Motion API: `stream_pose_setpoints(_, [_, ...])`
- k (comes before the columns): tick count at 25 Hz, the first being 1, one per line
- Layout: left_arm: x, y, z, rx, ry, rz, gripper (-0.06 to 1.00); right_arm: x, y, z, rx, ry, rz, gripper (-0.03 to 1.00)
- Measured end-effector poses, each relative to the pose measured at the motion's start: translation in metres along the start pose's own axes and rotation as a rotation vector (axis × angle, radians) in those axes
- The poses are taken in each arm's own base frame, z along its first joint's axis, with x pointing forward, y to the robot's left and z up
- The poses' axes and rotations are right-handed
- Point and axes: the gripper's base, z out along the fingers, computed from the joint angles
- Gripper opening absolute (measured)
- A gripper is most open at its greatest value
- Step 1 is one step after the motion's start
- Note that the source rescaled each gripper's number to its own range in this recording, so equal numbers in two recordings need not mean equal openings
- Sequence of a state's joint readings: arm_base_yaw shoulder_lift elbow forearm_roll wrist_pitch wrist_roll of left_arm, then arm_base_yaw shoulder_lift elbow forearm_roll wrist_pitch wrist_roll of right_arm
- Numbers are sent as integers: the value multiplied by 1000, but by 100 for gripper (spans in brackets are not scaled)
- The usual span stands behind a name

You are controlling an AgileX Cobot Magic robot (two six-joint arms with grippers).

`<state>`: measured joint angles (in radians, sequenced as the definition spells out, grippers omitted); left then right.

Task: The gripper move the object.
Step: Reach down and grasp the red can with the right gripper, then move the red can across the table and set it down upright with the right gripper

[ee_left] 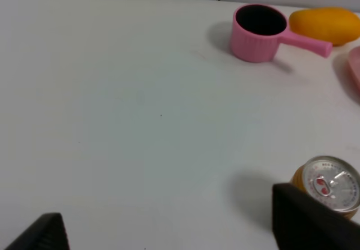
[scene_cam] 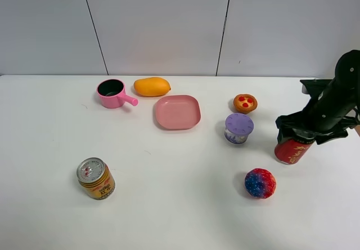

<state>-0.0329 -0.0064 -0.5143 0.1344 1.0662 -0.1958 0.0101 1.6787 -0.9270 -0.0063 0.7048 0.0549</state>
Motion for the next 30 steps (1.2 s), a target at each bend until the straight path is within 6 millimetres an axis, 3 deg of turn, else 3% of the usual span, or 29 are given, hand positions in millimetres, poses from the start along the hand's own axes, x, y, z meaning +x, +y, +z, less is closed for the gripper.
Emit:
stream_pose_setpoints(1, [0, 0, 0, 0, 0, 0, 100, 0, 0, 2, 0, 4, 0, 61])
stream_pose_setpoints(3, [0, 0, 0, 0, 0, 0, 100, 0, 0, 2, -4, 6, 5, 1])
stream_pose_setpoints(11, [0, 0, 0, 0, 0, 0, 100, 1, 0, 2, 1, 12, -13, 0])
stream_pose_setpoints(14, [0, 0, 0, 0, 0, 0, 100, 6, -1, -11, 4, 35, -22, 0])
stream_pose_setpoints(17, [0, 0, 0, 0, 0, 0, 100, 15, -1, -47, 1, -24, -24, 0])
stream_pose_setpoints(20, [0, 0, 0, 0, 0, 0, 100, 24, 5, -97, -13, -181, -49, 0])
stream_pose_setpoints(25, [0, 0, 0, 0, 0, 0, 100, 21, 47, -166, -125, -321, -166, 0])
stream_pose_setpoints(28, [0, 0, 0, -1, 0, 1, 100, 8, 82, -179, -195, -331, -247, 0])
stream_pose_setpoints(30, [0, 0, 0, -1, 0, 1, 100, -3, 106, -178, -221, -320, -297, 0])
